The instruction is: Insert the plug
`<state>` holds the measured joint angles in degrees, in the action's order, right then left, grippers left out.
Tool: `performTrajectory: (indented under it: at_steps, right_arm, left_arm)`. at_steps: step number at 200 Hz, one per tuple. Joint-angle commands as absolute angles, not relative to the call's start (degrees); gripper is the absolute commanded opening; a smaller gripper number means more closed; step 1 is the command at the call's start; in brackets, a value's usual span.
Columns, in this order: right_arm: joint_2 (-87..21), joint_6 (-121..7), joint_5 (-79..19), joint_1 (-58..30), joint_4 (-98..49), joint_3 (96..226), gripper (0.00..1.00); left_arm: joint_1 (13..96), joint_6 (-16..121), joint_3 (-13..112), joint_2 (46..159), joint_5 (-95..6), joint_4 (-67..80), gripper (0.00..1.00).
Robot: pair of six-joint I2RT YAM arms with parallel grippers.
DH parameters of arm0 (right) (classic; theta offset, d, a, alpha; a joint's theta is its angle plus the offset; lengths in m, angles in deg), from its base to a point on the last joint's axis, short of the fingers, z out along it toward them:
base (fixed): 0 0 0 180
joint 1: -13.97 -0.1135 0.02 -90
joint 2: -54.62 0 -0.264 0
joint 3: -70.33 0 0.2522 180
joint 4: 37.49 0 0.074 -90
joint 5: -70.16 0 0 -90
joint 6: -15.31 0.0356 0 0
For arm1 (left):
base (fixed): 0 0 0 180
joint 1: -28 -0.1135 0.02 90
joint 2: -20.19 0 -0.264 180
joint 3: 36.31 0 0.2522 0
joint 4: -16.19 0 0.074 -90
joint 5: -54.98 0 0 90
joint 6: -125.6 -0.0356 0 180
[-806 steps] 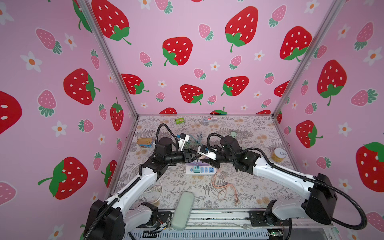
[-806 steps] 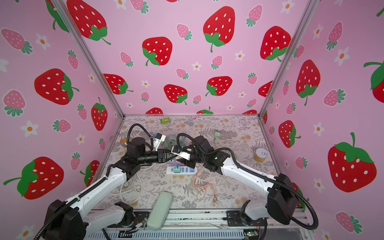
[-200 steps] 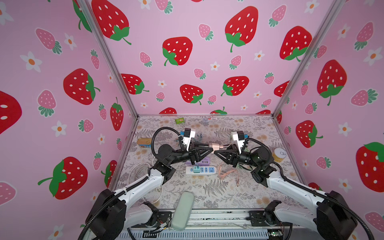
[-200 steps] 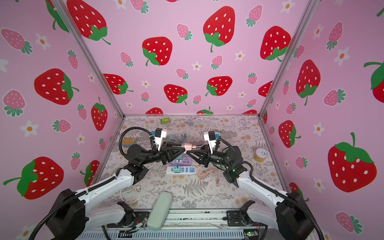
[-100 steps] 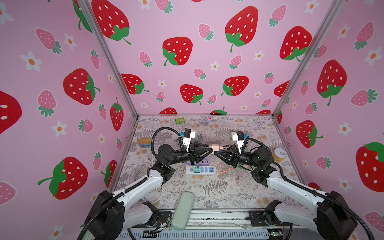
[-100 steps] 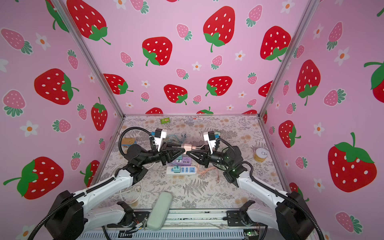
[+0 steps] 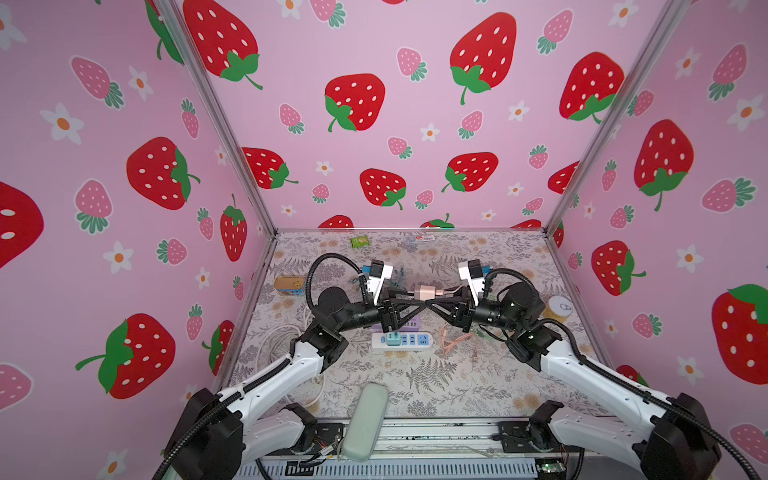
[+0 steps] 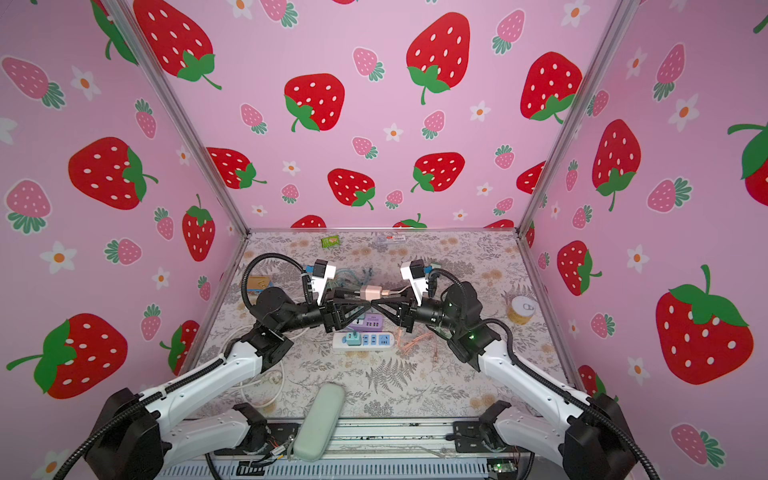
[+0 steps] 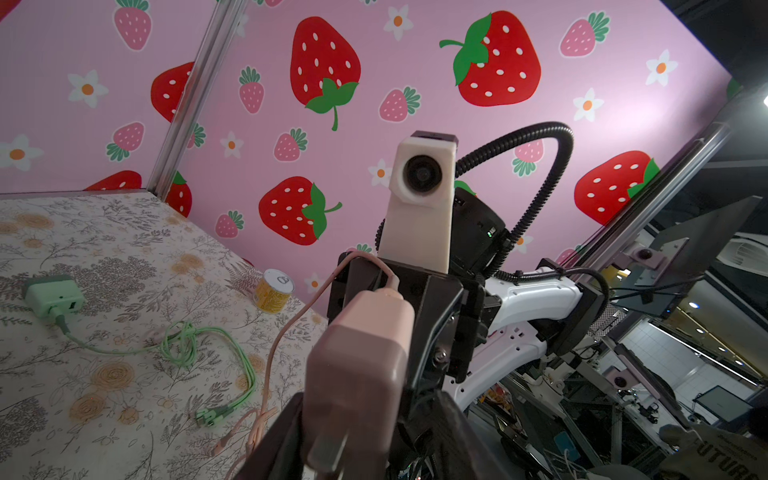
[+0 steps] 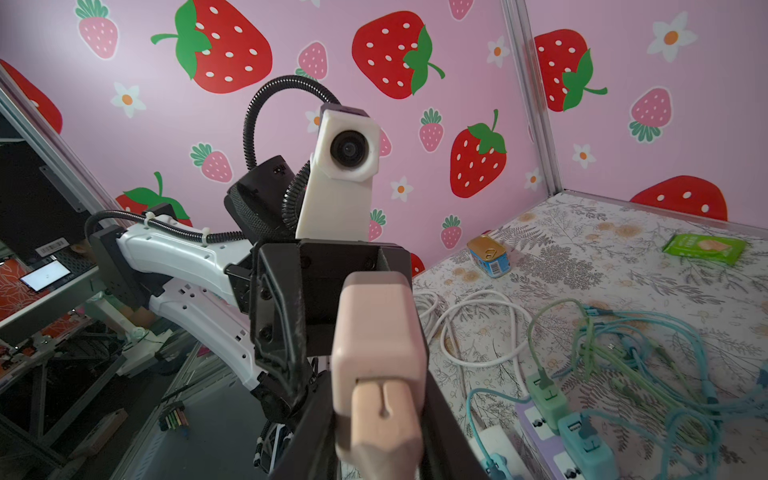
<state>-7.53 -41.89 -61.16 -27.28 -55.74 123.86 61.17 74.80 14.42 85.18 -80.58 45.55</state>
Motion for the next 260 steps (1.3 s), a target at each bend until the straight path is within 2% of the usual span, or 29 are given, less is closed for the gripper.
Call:
performTrajectory:
  at_steps: [1, 71, 117, 146, 221, 260]
  right_arm:
    - [-6.36, -46.63, -58.49, -27.03, -50.14, 126.25, 0.12]
    - [-8.5, -55.85, -53.41, -25.55, -36.04, 134.54, 0.12]
    - [-13.02, -61.0, -52.36, -22.74, -32.37, 141.44, 0.12]
    - [-19.14, -62.71, -52.63, -19.82, -32.21, 147.03, 0.12]
    - [-39.07, -68.49, -52.92, -16.28, -27.51, 170.79, 0.11]
    - [-44.71, -68.49, -54.16, -16.27, -25.89, 169.94, 0.11]
  left_arm:
    - [61.22, 74.01, 14.06, 83.47, -80.84, 45.34, 0.53]
    - [60.69, 68.35, 10.96, 74.01, -78.56, 32.26, 0.55]
    - [60.05, 63.84, 10.09, 67.33, -70.93, 17.3, 0.57]
    - [59.72, 64.43, 9.97, 66.61, -70.36, 16.06, 0.58]
    - [58.91, 64.47, 8.76, 65.13, -60.09, 5.5, 0.6]
    - [58.09, 65.14, 8.19, 63.88, -51.42, -3.02, 0.61]
